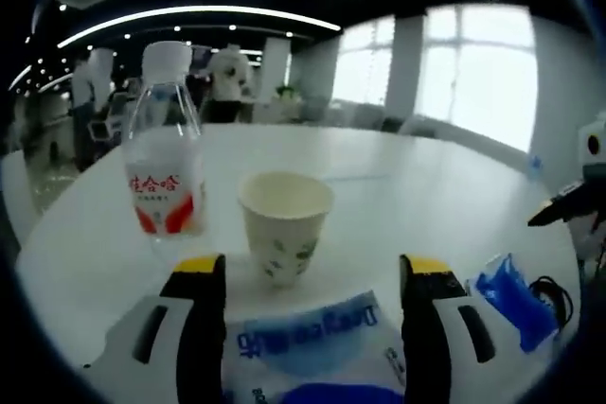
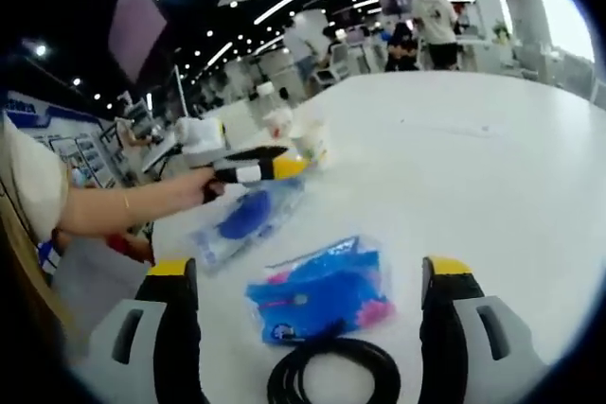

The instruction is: Arrange the tabletop items into an orderly group along one side of the table until the central work area is clear of visible clutter.

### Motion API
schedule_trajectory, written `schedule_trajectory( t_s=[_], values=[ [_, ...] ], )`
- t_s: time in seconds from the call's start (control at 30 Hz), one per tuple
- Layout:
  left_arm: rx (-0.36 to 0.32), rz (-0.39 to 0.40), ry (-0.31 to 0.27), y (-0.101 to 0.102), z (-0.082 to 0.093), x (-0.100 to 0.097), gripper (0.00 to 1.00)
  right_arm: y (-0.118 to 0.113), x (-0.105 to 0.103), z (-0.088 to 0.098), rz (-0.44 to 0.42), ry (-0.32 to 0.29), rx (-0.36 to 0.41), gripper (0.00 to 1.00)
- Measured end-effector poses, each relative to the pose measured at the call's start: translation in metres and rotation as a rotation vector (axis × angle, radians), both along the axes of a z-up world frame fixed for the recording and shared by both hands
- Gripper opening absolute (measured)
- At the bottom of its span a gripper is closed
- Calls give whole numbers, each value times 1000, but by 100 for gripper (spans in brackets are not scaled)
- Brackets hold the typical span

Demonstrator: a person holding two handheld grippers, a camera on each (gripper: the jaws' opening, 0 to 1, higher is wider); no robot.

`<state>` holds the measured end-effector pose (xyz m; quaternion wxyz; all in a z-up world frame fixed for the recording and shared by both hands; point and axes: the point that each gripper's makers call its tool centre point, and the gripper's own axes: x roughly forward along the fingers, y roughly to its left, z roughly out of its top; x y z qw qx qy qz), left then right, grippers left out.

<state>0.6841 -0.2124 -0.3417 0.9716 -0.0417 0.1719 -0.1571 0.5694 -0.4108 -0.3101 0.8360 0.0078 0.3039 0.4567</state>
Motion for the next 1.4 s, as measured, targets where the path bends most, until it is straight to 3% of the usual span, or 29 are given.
schedule_trajectory(
  t_s=[0.17,0.43,0.8,1.2,1.4],
  values=[
    [6,-32,6,-5,6,-11,87,-1,4,-3,18,-33,-24,95],
    [18,-66,20,-4,12,-25,99,-2,3,-9,35,-28,-45,96],
    [25,-140,75,-8,15,-54,99,-1,3,-12,49,-17,-45,97],
    [19,-224,60,-29,37,-80,99,1,10,-17,55,-30,-32,97],
    [42,-258,52,-33,48,-94,99,2,12,-27,70,-35,-63,94]
  ],
)
